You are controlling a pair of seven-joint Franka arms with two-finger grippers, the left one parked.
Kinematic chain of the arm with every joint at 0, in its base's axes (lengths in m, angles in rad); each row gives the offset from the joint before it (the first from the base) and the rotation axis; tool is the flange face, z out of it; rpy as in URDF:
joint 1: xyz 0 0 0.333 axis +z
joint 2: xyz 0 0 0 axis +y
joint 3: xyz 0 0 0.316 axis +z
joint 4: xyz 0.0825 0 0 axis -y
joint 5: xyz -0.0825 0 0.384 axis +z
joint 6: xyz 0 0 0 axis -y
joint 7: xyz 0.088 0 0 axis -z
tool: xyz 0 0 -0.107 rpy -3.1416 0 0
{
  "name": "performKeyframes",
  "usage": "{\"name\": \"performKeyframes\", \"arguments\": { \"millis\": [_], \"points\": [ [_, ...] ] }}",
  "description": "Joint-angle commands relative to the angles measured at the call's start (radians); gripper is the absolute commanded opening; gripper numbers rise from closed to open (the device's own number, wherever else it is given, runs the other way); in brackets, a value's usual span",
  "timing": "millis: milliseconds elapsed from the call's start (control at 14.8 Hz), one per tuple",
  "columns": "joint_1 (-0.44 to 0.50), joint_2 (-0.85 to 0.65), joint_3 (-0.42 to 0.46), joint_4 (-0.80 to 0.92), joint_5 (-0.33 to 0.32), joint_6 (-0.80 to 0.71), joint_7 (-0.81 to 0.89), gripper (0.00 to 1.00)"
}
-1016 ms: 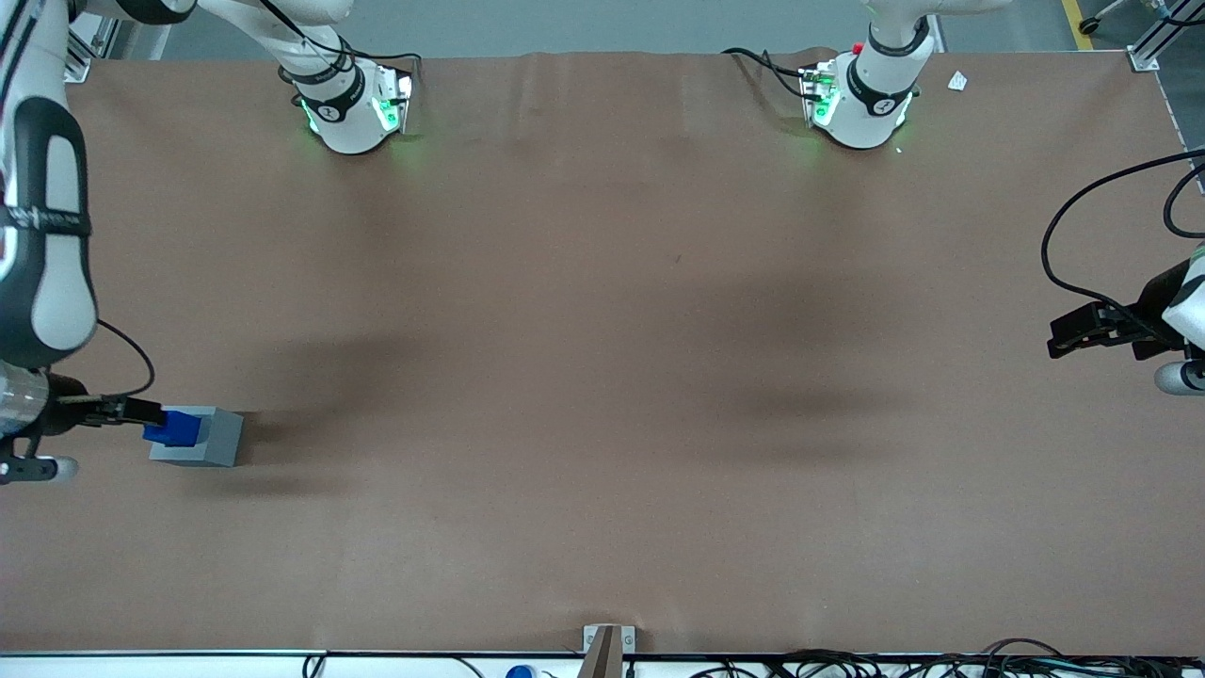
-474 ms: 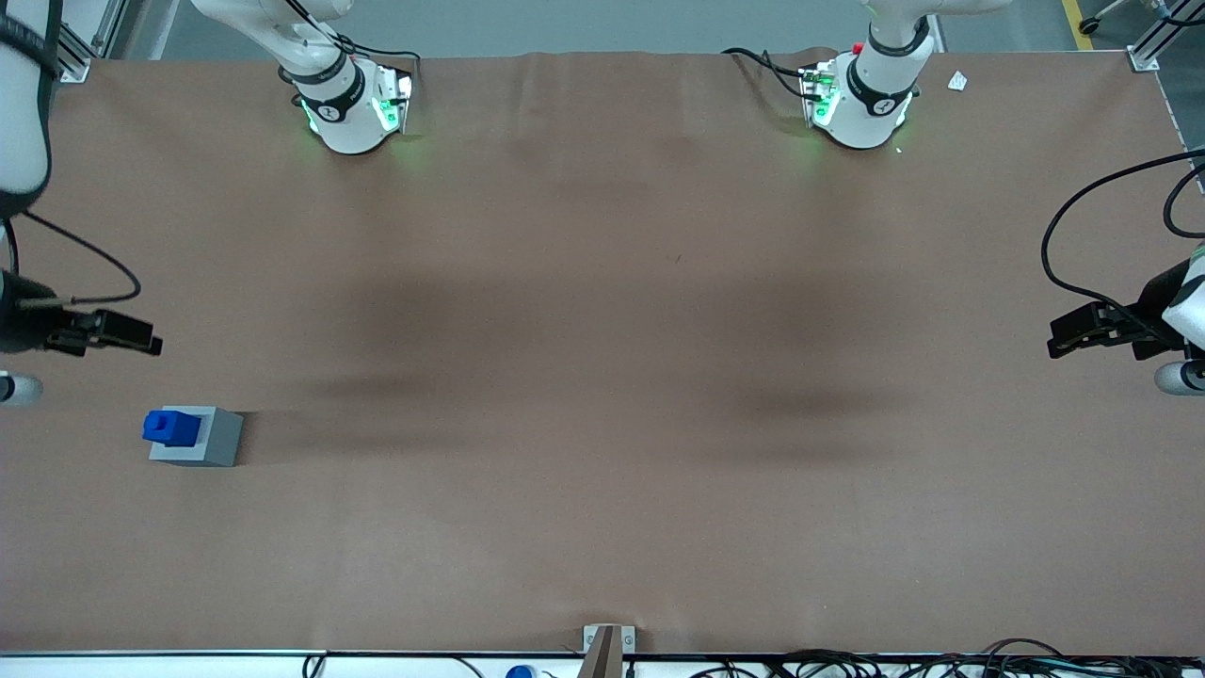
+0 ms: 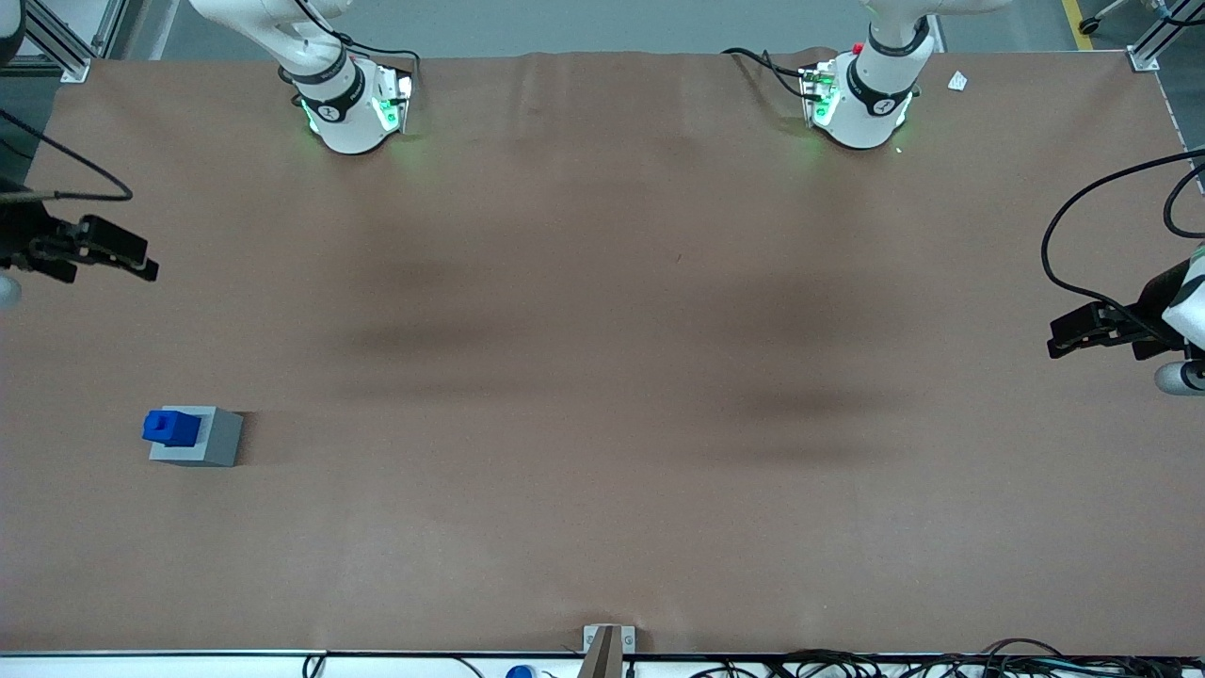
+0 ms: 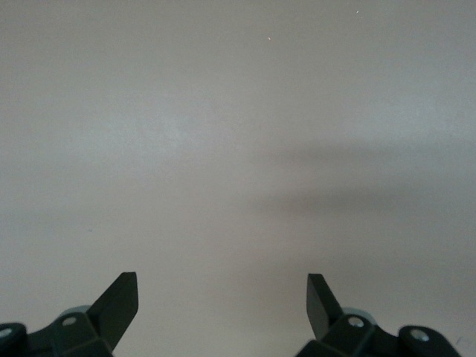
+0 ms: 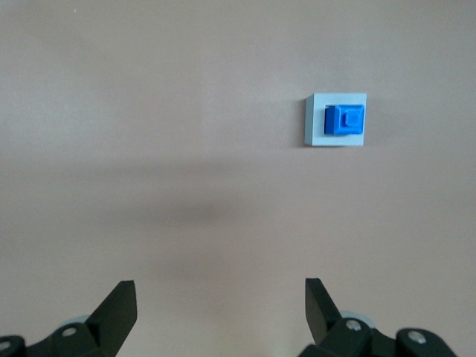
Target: Insert blue part into gray base with right arm
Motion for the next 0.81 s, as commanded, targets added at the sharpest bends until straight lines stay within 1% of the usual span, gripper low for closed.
{"name": "performKeyframes", "arguments": {
  "millis": [0,68,406,745],
  "points": [
    [0.019,-0.169,0.0,-0.241,-0.028,0.106,0.02,1.0],
    [0.019,-0.183,0.002,-0.263,-0.028,0.108,0.02,1.0],
    [0.013,-0.177,-0.003,-0.237,-0.028,0.089,0.009,1.0],
    [0.01,-0.16,-0.004,-0.155,-0.029,0.079,0.015,1.0]
  ]
}}
